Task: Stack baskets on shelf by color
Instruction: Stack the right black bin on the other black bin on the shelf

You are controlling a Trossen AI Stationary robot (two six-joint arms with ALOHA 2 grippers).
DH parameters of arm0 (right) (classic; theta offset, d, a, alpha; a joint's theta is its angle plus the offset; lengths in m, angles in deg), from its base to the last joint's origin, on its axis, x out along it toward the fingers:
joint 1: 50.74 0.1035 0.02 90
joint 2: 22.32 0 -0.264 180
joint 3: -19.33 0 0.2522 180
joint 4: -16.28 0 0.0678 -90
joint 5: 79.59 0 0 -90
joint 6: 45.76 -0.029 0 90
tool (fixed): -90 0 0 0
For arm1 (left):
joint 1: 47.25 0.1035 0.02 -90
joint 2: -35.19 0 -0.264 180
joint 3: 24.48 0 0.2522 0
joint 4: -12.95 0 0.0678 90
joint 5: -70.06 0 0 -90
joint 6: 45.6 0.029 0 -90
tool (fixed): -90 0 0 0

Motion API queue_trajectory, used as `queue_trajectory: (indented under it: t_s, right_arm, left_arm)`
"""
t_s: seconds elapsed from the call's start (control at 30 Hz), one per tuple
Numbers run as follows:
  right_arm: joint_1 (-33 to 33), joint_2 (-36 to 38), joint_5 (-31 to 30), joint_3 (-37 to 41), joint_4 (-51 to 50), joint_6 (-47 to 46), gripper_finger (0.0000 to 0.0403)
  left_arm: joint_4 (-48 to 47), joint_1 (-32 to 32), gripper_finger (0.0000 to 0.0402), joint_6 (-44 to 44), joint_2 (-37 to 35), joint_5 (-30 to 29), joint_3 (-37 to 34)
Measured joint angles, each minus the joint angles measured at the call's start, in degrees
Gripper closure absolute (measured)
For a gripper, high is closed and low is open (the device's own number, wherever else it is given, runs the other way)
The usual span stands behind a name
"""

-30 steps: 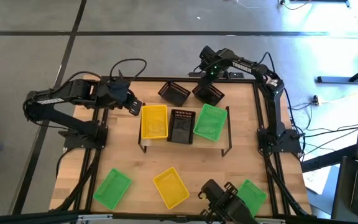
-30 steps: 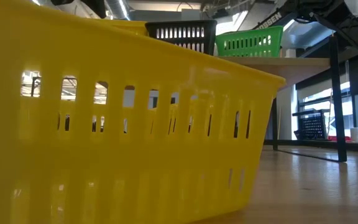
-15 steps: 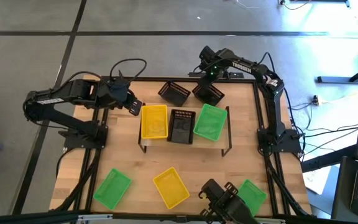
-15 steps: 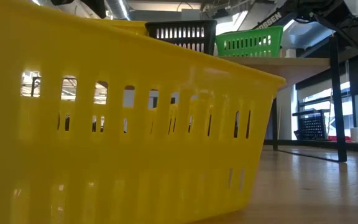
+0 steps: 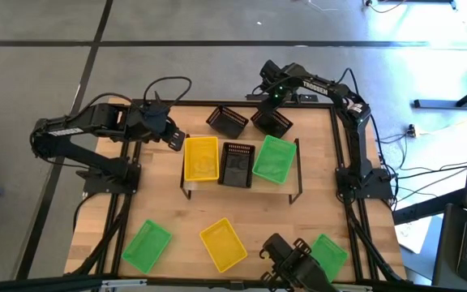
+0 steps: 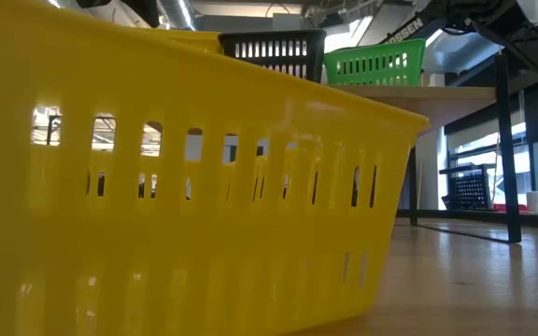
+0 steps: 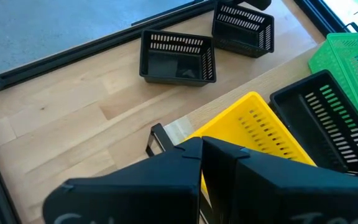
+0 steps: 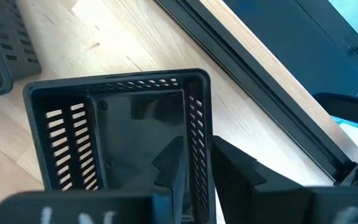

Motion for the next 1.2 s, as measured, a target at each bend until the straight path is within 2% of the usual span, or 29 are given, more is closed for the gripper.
queue_trajectory:
  t_s: [0.33,0.77,1.07,1.2]
  right_arm:
    - [-0.1,-4.3,0.1,0.0,-0.8,-1.1,0.0327]
    - [-0.1,-4.6,0.1,-0.2,-1.2,0.7,0.0327]
    - [-0.1,-4.7,0.1,-6.3,-4.5,0.8,0.0327]
    - [-0.1,-4.7,0.1,-6.7,-6.5,2.2,0.0327]
  left_arm:
    - [0.0,0.0,0.0401,0.0,0.0,0.1,0.0]
    - [0.0,0.0,0.0401,0.0,0.0,0.1,0.0]
    - [0.0,0.0,0.0401,0.0,0.0,0.1,0.0]
    - [0.0,0.0,0.0401,0.0,0.0,1.6,0.0]
